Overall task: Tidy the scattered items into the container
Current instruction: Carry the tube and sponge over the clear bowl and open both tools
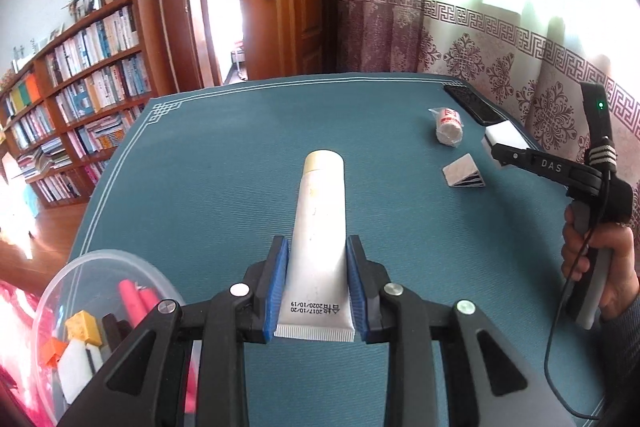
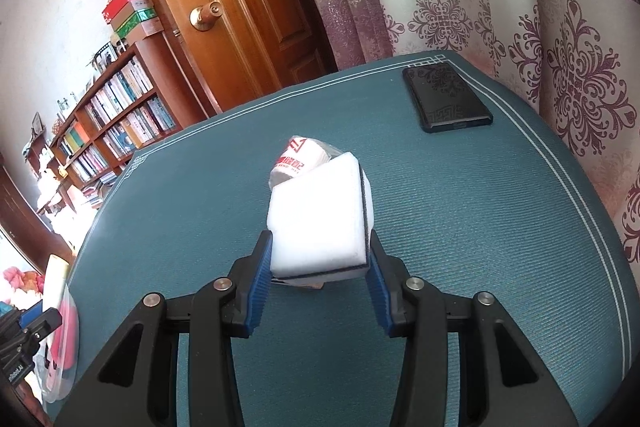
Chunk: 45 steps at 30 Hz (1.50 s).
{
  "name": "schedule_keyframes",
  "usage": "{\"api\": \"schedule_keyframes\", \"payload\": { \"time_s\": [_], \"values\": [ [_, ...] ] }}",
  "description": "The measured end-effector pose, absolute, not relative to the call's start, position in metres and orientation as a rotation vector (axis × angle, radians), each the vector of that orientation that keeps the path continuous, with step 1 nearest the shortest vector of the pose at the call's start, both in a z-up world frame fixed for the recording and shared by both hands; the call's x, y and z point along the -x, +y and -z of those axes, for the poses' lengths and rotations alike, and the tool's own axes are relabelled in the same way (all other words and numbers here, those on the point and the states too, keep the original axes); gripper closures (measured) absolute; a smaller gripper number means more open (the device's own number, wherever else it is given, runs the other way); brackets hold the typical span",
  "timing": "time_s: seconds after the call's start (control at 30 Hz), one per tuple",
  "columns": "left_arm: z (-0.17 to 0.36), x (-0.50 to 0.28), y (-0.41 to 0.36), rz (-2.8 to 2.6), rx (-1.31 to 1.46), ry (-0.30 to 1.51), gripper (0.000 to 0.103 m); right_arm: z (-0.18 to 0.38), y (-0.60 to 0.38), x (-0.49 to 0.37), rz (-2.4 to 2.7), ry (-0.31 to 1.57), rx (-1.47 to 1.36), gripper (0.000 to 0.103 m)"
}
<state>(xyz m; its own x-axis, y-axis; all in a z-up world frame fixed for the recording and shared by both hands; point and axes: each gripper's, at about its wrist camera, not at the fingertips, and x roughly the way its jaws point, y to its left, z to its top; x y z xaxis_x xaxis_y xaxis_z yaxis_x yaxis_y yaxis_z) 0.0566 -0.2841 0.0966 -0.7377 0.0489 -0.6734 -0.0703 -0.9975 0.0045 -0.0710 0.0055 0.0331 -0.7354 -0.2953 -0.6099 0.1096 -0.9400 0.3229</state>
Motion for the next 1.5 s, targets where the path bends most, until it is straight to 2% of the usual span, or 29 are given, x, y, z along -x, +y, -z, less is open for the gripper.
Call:
{"api": "schedule_keyframes", "payload": {
  "time_s": [0.6,0.93,1.5],
  "values": [
    [-0.092,-0.109,-0.39,-3.079,1.185,-0.065,0.07,-0.041,-0.038,0.048,2.607,-0.297,-0.973,0.057],
    [-0.075,-0.123,-0.41,-3.093,1.233,-0.15,0.07,-0.041,-0.06,0.036,2.556,-0.264,-0.964,0.057],
    [-0.067,-0.128,-0.426,-3.092,1.243,-0.182,0.07,-0.056,-0.122,-0.016,2.352,-0.241,-0.911,0.057]
  ]
}}
